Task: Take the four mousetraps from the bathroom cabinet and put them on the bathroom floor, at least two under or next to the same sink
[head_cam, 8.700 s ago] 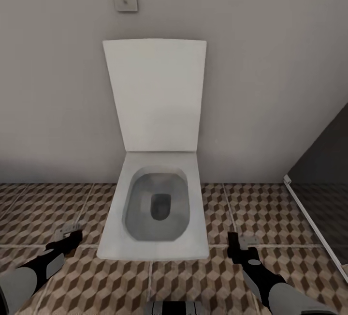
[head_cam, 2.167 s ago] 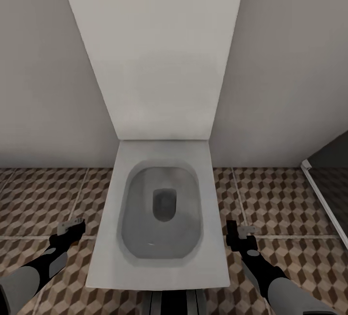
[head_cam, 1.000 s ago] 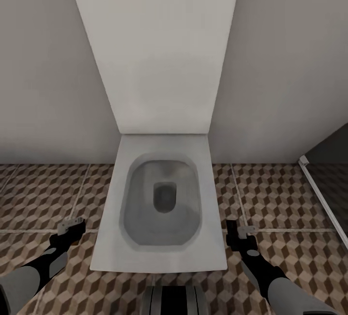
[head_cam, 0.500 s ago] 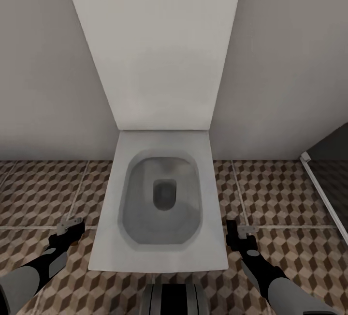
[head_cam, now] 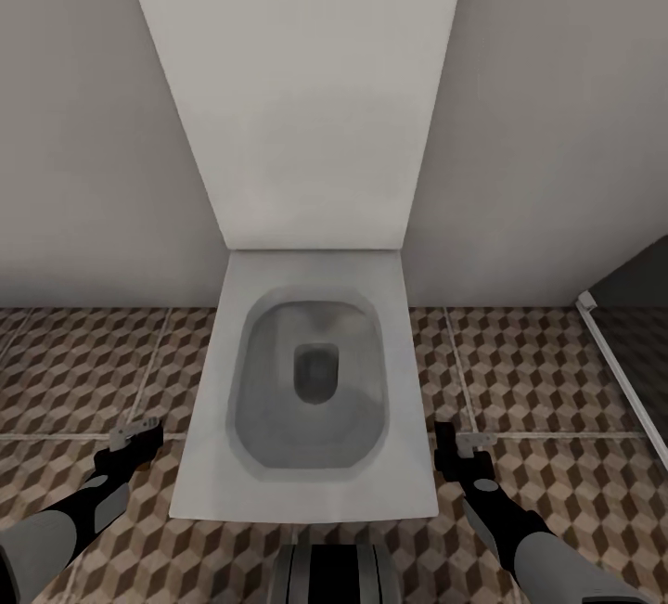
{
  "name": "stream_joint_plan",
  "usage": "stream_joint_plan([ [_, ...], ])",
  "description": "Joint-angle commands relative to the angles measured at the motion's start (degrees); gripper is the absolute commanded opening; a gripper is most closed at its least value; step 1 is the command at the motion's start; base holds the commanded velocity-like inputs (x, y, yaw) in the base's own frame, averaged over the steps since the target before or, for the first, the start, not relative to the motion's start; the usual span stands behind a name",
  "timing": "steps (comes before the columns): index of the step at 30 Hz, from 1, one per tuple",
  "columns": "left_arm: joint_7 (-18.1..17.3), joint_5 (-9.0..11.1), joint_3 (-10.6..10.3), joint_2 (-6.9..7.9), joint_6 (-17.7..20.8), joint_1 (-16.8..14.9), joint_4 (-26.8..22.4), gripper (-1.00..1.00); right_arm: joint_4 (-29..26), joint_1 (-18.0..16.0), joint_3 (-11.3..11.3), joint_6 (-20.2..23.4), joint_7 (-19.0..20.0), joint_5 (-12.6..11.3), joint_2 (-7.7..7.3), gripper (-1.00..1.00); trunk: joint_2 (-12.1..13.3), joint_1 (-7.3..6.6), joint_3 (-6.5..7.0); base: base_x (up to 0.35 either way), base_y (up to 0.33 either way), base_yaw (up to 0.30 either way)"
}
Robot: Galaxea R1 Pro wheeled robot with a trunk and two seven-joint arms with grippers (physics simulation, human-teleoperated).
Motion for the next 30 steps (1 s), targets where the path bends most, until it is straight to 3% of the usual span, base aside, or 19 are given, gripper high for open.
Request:
stream_joint_plan([
  [1,0.52,0.14,-0.48,0.04,-0.14,-0.01,-0.14,-1.00,0.06,-0.03,0.10,-0.13,-0.21,0.39,-0.01,-1.00,-0.01,-0.01,-0.03,0.000,0.000,0.000],
  [6,0.49,0.14,-0.42,0.05,-0.79,-0.01,-0.12,-1.00,0.06,-0.03,0.12,-0.41,-0.21,0.39,-0.01,-1.00,-0.01,-0.01,-0.03,0.000,0.000,0.000],
  [11,0.55,0.14,-0.42,0.06,-2.58,0.00,-0.01,-1.00,0.12,-0.03,0.13,-2.65,-0.48,0.33,-0.01,-1.00,-0.08,0.12,-1.14,0.000,0.000,0.000],
  [30,0.49,0.17,-0.42,0.03,-2.95,0.01,0.02,-1.00,0.36,-0.03,0.13,-5.37,-0.61,0.30,-0.34,-1.00,-0.08,0.12,-1.14,0.000,0.000,0.000],
])
